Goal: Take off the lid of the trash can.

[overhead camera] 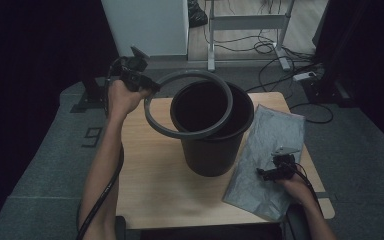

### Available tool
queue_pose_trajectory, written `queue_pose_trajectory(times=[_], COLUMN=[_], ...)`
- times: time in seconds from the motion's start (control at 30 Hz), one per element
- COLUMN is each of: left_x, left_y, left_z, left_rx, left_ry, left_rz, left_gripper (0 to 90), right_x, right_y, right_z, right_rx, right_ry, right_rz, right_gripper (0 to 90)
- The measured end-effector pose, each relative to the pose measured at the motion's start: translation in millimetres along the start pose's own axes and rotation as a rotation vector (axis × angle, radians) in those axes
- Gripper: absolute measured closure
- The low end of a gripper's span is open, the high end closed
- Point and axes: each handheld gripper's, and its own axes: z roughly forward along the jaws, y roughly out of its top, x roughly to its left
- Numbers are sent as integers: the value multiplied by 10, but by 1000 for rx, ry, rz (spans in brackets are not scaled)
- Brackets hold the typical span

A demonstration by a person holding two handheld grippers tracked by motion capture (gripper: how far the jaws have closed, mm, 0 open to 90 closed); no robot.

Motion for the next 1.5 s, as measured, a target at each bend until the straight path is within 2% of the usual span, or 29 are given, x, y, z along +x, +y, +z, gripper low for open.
queue_pose_trajectory(times=[0.57, 1.5], left_x=[289, 793], left_y=[-231, -785], left_z=[-191, -576], left_rx=[-20, -58], left_ry=[29, 87], left_rz=[-52, -153], left_gripper=[787, 785], right_x=[0, 0], right_y=[0, 0], right_z=[0, -1], right_rx=[0, 0], right_ry=[0, 0], right_rz=[0, -1], right_gripper=[0, 0])
